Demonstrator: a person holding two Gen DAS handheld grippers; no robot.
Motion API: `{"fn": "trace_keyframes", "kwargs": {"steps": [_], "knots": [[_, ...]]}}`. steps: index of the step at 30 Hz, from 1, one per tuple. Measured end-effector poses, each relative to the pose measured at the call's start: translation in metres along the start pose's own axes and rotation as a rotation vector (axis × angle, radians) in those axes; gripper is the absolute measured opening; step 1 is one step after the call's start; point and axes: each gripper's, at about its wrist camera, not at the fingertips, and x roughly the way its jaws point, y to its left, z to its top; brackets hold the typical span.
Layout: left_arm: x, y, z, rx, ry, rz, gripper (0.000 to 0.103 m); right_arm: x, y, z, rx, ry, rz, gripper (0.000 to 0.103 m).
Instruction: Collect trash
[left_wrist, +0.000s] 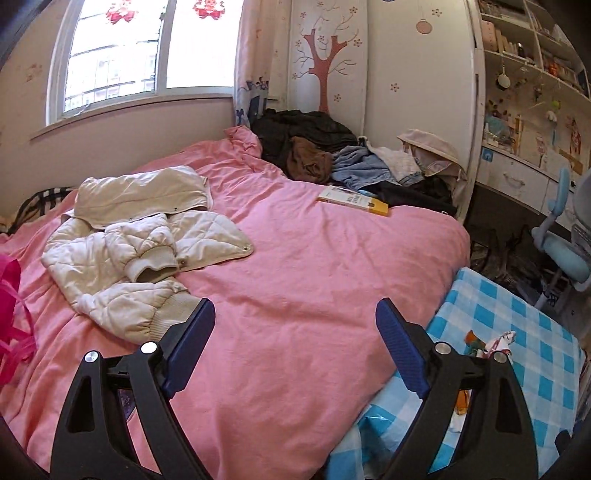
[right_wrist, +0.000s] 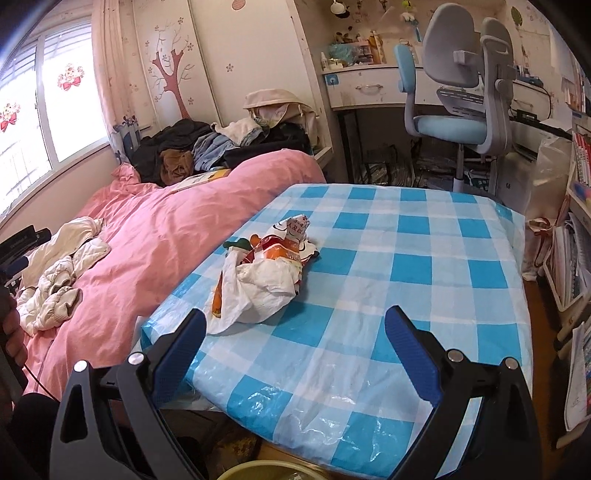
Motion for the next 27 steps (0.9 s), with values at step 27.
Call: {"fn": "trace_keyframes", "kwargs": {"steps": [27], "knots": [[0.019,0.064,0.016,-0.153,-0.030,0.215,0.095,0.009,0.011,-0.005,-0.004,0.039,0.058,0.093]]}}
